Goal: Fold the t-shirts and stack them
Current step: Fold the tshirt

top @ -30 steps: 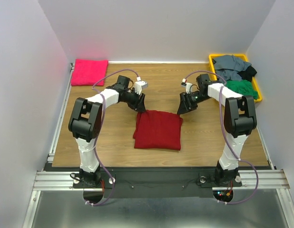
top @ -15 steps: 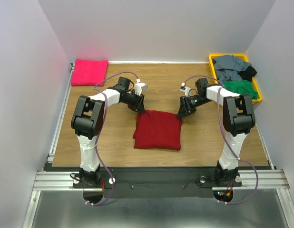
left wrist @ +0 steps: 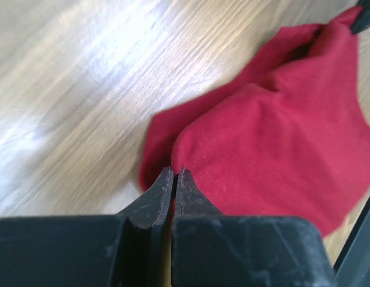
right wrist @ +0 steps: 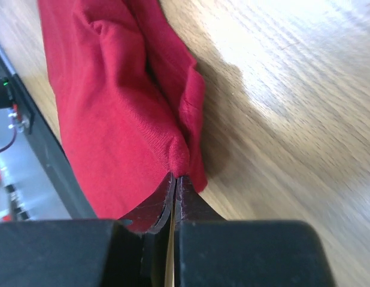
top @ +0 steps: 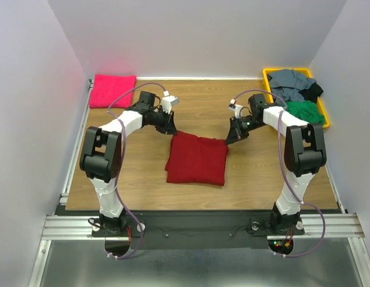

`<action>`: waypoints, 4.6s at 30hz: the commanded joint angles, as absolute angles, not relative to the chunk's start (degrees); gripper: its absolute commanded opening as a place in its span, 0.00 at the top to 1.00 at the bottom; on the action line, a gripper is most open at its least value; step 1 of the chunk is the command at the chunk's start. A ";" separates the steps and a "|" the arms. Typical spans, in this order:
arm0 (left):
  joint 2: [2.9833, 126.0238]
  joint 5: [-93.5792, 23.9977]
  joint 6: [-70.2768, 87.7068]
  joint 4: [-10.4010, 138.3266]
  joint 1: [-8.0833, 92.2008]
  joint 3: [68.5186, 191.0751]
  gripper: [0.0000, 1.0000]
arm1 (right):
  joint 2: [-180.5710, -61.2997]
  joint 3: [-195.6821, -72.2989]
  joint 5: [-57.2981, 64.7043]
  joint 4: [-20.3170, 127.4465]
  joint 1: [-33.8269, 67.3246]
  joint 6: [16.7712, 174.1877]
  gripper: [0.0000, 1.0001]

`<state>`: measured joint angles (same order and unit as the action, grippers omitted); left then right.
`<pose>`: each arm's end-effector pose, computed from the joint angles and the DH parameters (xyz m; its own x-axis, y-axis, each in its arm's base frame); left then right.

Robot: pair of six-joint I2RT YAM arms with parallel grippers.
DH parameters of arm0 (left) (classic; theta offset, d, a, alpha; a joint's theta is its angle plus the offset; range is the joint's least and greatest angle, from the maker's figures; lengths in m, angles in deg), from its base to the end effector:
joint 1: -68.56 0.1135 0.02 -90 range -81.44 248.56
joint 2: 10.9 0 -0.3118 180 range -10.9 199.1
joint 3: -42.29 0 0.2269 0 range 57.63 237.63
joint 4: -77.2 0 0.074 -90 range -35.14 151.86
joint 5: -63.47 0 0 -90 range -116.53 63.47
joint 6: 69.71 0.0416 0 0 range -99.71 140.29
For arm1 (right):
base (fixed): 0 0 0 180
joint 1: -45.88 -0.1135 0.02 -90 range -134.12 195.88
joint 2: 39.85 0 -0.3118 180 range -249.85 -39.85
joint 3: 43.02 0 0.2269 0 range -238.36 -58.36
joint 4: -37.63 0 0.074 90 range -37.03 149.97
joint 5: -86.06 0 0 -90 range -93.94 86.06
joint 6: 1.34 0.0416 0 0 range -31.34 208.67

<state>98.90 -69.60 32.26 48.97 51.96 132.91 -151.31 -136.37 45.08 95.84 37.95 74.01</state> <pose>0.3853 -0.1445 0.2555 -0.5551 0.3236 -0.7663 0.7837 0.5121 -0.3515 0.3658 0.0827 0.2347 -0.8634 -0.2877 -0.4143 -0.5020 0.5707 0.6499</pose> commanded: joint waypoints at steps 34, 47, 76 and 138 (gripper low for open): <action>85.18 -70.02 28.40 56.75 56.61 128.57 0.48 | -150.70 -151.71 29.35 92.16 37.44 83.48 0.36; 77.51 -83.49 0.70 81.27 44.05 101.84 0.61 | -143.99 -127.72 54.07 94.72 32.61 80.06 0.69; 87.79 -87.53 21.65 61.03 54.76 122.84 0.54 | -148.39 -139.74 54.33 88.59 31.03 85.38 0.46; 56.42 -57.65 2.03 57.55 80.78 111.51 0.03 | -157.02 -136.14 -8.07 77.49 -6.42 77.86 0.84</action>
